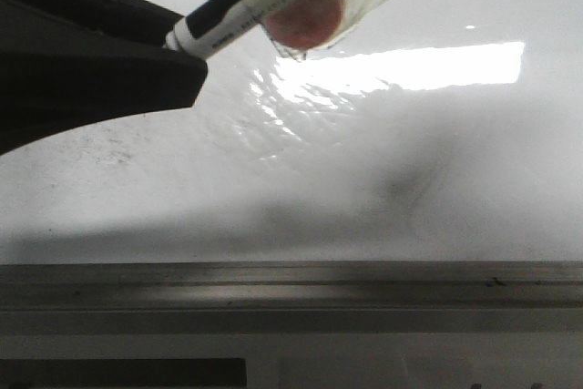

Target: Write number 8 on whiteboard

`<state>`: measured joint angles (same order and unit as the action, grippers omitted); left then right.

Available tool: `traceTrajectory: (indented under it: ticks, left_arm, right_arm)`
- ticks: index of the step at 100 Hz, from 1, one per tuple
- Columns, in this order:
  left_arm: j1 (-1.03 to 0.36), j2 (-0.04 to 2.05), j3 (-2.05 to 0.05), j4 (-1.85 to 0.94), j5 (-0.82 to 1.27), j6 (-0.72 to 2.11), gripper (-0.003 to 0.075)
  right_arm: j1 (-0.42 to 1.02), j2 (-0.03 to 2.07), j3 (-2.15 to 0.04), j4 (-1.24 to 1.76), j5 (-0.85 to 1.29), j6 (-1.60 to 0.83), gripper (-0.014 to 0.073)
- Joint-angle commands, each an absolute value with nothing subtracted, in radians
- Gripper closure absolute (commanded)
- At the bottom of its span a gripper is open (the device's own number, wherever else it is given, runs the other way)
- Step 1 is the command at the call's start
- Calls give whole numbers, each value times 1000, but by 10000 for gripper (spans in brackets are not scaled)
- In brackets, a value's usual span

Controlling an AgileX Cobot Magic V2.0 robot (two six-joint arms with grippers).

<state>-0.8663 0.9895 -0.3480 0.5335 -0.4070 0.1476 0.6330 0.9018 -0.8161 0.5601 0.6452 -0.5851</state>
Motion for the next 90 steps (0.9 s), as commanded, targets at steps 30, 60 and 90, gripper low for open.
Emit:
traceTrajectory:
  ticks: [30,60,90]
  left_arm:
    - [-873,979,-379,517,-486,139,741]
    - [-873,979,-379,513,-484,139,533]
    - [-873,839,-379,299,-400,139,391]
  right_arm:
    - [635,906,-851,627,550,-630,430]
    - [635,926,-851,627,546,-630,664]
    - [635,926,-850,631,548,-608,664]
